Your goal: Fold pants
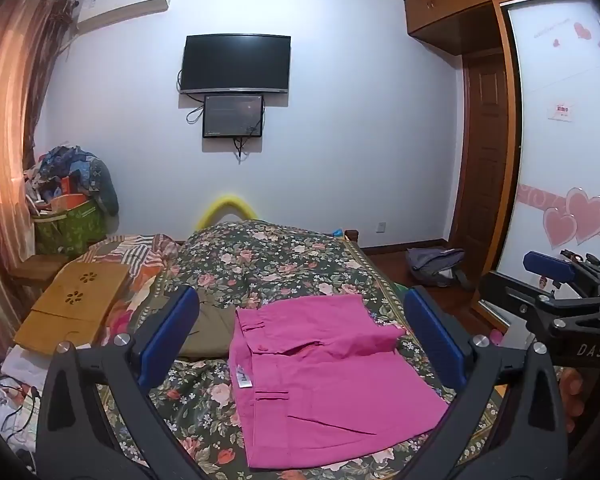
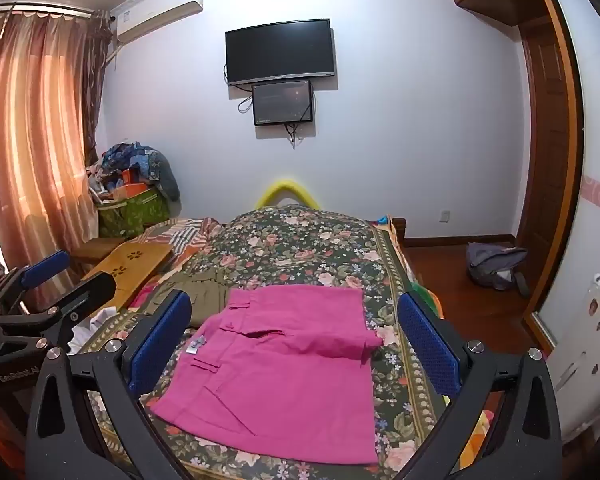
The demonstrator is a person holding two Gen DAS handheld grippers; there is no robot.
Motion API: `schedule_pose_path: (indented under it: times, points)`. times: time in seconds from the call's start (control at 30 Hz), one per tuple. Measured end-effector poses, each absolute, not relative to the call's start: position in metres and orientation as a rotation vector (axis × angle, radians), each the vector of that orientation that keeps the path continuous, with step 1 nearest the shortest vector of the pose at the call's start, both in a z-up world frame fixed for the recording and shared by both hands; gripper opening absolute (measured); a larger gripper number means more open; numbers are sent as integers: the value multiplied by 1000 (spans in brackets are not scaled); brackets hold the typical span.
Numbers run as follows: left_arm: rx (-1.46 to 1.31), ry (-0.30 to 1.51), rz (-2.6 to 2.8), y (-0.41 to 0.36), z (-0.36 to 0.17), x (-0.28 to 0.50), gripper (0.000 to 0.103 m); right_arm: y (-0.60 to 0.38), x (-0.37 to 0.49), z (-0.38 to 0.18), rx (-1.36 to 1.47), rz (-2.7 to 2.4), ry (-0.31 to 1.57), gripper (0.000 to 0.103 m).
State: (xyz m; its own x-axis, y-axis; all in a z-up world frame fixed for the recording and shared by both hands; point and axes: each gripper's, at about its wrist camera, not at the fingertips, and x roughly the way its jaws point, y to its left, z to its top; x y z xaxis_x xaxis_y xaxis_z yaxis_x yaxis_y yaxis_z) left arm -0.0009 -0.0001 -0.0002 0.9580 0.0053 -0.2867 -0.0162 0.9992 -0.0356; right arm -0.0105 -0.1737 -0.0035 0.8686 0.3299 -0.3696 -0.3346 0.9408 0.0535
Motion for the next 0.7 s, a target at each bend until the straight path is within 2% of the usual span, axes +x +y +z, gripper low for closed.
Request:
schedule_pose_path:
  times: [0.7]
  points:
    - [-39,294,-5,-4,6,-6,103,-178,-10,-2,-12,350,379,103]
